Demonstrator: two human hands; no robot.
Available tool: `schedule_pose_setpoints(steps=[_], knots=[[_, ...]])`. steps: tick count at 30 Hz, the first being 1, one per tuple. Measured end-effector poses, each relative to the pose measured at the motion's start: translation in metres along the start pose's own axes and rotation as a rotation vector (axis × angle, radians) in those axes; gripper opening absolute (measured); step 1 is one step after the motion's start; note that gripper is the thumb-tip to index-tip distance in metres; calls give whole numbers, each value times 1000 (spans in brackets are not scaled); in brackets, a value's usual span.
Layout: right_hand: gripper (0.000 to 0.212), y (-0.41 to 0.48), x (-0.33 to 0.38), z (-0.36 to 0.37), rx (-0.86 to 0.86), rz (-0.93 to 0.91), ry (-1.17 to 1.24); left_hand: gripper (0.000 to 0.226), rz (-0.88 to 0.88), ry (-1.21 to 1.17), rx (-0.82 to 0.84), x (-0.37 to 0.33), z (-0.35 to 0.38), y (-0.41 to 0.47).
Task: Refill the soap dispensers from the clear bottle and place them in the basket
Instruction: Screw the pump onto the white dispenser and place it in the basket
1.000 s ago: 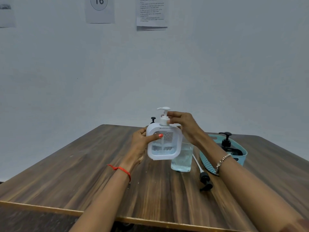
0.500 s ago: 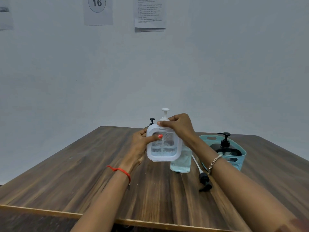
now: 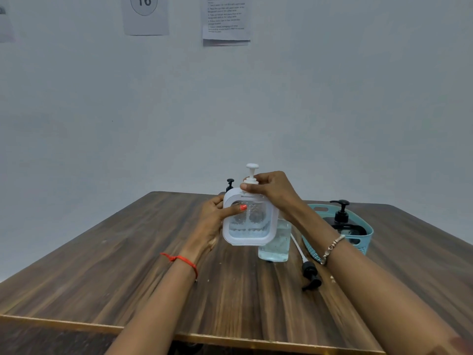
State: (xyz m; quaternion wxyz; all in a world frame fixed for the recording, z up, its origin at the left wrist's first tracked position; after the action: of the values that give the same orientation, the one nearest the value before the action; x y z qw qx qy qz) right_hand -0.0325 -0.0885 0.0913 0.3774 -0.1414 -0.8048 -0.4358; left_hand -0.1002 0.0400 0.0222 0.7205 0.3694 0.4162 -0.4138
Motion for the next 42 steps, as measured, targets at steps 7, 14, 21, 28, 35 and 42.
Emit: schedule_pose_setpoints(steps=[7,14,21,28,35,42], knots=[[31,-5,-6,12,-182,-55,-143,42,-8,-12,-59,9,3,2],[30,-3,-6,2,-277,24,117,52,-19,-9,-43,9,5,1],[8,-3,-8,-19,-271,74,396,37,-38,-1,-36,17,10,0],[29,-11,-13,-40,-461,61,359,27,-34,9,-28,23,37,3],[31,-28,-23,-89,-386,1,200,17,-15,-62,28,31,87,12],[40,-35,-35,-164,-115,62,-116,25,103,-3,-1,30,139,52]])
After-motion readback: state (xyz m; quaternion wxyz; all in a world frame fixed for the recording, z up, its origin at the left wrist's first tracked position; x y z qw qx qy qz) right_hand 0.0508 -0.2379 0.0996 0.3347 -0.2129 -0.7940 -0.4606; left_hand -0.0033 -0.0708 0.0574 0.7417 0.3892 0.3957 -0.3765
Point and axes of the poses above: each hand's wrist, its own y-axis towards the middle knuckle, its own z-axis out of the palm, x = y × z, the point moved 1 cm from there along y, towards the middle knuckle, and after that the axes turned 10 degrees about -z, right-handed, at the moved point
